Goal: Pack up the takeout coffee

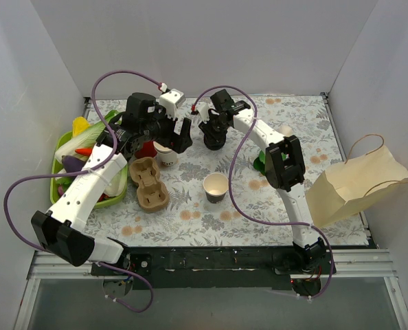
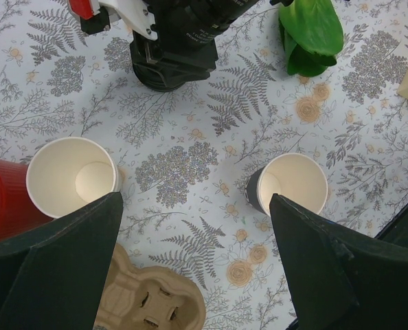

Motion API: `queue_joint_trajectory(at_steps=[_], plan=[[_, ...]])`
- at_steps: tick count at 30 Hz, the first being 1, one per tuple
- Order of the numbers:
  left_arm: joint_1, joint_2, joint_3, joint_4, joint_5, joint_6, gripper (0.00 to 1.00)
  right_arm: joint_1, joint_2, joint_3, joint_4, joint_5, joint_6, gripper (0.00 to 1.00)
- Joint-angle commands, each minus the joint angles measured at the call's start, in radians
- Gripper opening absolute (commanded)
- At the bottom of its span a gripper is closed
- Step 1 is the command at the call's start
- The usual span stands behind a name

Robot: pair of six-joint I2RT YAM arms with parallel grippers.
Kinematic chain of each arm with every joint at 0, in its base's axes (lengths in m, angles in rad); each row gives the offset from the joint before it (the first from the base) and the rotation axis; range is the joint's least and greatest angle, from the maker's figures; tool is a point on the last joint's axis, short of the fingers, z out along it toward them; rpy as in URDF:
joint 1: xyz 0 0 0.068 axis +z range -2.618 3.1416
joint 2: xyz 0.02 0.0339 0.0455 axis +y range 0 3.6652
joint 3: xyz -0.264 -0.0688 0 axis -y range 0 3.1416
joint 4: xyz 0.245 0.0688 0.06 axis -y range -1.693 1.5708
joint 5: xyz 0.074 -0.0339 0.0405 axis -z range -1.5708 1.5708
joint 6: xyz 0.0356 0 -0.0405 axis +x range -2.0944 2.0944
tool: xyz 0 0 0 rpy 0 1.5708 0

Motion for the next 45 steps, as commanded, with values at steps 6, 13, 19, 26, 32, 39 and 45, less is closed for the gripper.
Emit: queue_joint_trajectory(at_steps=[6,13,19,26,32,39,45], plan=[[0.004,-0.001,0.001,0.014,0.022,-0.003,0.89,-0.006,-0.087,0.02,0.027,-0.01,0.026,0.36],[0.004,0.002,0.001,0.014,0.025,-0.005,0.89,-0.008,-0.075,0.009,0.02,-0.004,0.017,0.36],[0.004,0.002,-0.001,0.014,0.023,-0.005,0.89,-0.006,-0.066,0.01,0.021,-0.001,0.014,0.36],[0.004,0.004,-0.002,0.014,0.02,-0.005,0.89,-0.006,-0.057,0.014,0.021,0.0,0.014,0.35],[0.004,0.005,-0.005,0.014,0.019,-0.005,0.89,-0.008,-0.049,0.015,0.023,0.002,0.012,0.35],[0.005,0.01,-0.005,0.015,0.019,-0.003,0.89,-0.008,-0.038,0.021,0.026,0.003,0.014,0.34],[0.005,0.013,-0.005,0.015,0.017,-0.003,0.9,-0.008,-0.034,0.021,0.024,0.006,0.014,0.37]])
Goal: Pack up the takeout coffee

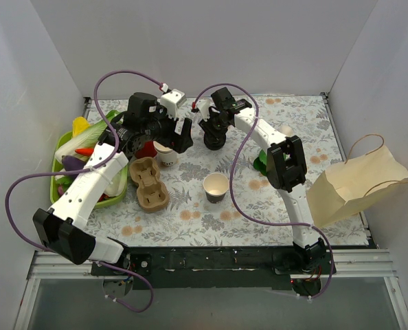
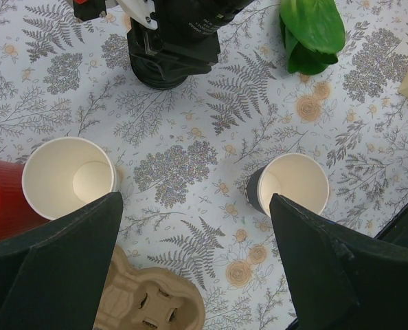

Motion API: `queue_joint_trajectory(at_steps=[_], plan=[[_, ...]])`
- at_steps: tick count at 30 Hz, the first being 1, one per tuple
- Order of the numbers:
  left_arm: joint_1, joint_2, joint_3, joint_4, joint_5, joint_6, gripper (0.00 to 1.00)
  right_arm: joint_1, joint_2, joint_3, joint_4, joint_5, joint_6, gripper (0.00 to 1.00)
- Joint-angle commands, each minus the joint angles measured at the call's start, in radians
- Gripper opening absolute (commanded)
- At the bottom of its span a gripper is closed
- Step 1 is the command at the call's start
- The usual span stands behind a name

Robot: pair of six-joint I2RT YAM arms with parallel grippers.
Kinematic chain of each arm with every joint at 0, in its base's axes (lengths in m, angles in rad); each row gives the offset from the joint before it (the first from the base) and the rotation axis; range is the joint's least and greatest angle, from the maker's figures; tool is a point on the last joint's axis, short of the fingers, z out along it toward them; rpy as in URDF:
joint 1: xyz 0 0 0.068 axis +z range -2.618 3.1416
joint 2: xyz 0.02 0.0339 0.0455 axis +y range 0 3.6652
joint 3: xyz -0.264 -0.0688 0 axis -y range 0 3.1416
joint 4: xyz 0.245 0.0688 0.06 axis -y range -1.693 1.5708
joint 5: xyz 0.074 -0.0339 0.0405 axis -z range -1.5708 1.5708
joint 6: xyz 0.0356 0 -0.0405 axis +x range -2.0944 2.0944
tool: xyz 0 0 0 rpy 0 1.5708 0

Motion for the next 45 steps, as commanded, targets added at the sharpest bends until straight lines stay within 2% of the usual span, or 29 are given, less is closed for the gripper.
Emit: queue_joint_trajectory(at_steps=[1,23,29,45], plan=[[0.005,-0.002,-0.005,0.012,0.014,0.0,0.9,-0.007,-0.008,0.021,0.023,0.001,0.001,0.37],[0.005,0.003,-0.008,0.012,0.012,0.0,0.9,-0.008,0.004,0.02,0.026,0.005,-0.004,0.36],[0.005,0.003,-0.007,0.009,0.011,0.001,0.9,-0.008,0.007,0.021,0.026,-0.001,-0.004,0.33],[0.006,0.003,-0.01,0.009,0.011,0.001,0.9,-0.01,0.002,0.018,0.015,-0.081,0.01,0.37]])
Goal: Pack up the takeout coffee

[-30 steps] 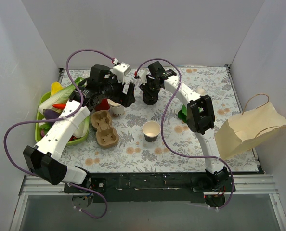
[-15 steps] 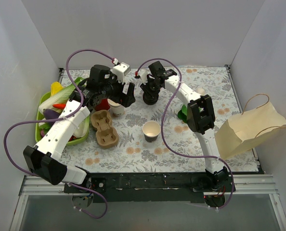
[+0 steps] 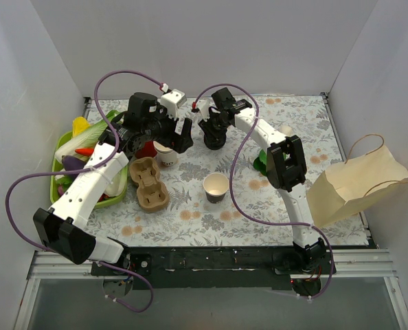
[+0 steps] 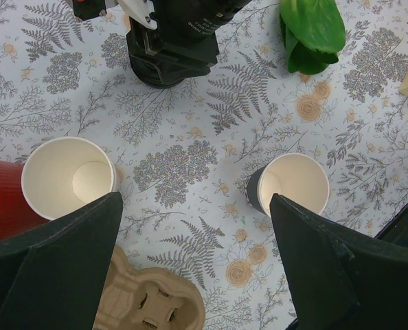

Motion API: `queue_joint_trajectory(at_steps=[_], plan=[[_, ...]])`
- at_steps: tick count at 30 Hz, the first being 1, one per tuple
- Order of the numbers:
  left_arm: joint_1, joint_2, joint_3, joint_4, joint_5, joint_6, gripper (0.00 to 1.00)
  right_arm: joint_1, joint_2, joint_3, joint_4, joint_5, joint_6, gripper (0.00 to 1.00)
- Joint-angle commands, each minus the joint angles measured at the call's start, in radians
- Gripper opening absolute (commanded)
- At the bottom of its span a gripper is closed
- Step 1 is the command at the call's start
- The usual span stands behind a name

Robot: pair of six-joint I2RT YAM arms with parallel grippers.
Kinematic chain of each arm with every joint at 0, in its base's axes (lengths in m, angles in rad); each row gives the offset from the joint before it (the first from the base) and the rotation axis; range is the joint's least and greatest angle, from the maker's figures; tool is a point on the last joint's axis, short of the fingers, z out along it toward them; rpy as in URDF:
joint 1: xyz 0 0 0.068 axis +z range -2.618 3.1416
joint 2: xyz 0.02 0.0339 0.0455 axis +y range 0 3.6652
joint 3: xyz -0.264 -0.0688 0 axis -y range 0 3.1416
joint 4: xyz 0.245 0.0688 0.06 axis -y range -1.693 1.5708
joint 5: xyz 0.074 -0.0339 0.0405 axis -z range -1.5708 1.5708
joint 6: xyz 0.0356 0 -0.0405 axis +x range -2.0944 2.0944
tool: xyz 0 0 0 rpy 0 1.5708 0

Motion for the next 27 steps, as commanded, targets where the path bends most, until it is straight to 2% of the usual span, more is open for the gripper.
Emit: queue_joint_trajectory(at_steps=[1,18,27], plan=[[0.006,-0.001,-0.012,0.01,0.011,0.001,0.9,-0.005,-0.004,0.018,0.009,-0.025,0.01,0.37],[0.004,0.007,-0.007,0.009,0.009,0.001,0.9,-0.005,0.021,0.014,0.014,0.035,-0.001,0.36],[0.006,0.007,-0.008,0.01,0.009,0.002,0.9,-0.005,0.01,0.02,0.014,0.026,0.004,0.32]])
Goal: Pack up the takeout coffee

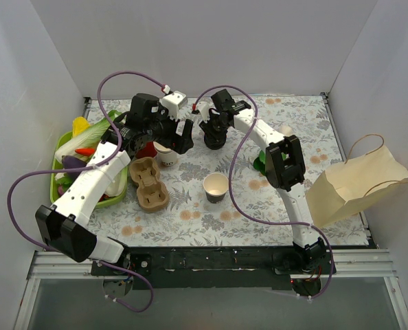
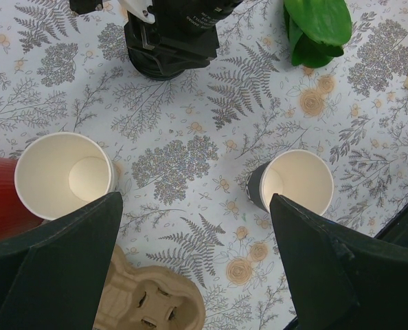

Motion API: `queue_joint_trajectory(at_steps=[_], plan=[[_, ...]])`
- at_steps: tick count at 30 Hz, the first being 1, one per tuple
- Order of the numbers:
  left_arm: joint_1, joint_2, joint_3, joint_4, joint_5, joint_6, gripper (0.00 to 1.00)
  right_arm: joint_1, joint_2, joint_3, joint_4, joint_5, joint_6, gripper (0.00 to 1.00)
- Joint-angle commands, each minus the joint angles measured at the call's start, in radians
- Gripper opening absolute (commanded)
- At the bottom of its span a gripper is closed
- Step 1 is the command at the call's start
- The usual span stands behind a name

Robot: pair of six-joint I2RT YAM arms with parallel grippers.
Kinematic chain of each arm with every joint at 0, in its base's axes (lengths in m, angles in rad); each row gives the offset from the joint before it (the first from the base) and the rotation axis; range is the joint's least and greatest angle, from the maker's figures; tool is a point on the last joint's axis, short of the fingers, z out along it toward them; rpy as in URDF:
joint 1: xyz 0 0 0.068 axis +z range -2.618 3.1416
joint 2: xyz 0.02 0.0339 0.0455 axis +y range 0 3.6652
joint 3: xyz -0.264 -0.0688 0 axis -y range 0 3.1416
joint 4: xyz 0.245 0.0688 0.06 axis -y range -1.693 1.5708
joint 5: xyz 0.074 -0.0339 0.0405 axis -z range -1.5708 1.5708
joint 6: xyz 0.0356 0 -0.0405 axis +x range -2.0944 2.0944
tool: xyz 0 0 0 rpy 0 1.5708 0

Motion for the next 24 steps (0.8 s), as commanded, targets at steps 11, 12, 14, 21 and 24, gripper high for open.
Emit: queue_joint_trajectory(at_steps=[11,12,14,21,24], plan=[[0.006,-0.004,0.003,0.011,0.017,0.001,0.9,-0.008,-0.032,0.012,0.009,-0.006,0.012,0.34],[0.006,-0.005,0.003,0.011,0.017,0.001,0.9,-0.006,-0.031,0.014,0.011,-0.006,0.013,0.34],[0.006,-0.004,0.004,0.01,0.016,0.001,0.9,-0.008,-0.029,0.018,0.011,-0.004,0.016,0.34],[0.006,-0.01,0.001,0.008,0.017,0.001,0.9,-0.008,-0.034,0.023,0.014,-0.009,0.021,0.34],[0.006,-0.008,0.004,0.008,0.02,-0.001,0.9,-0.008,-0.036,0.021,0.015,-0.009,0.021,0.34]])
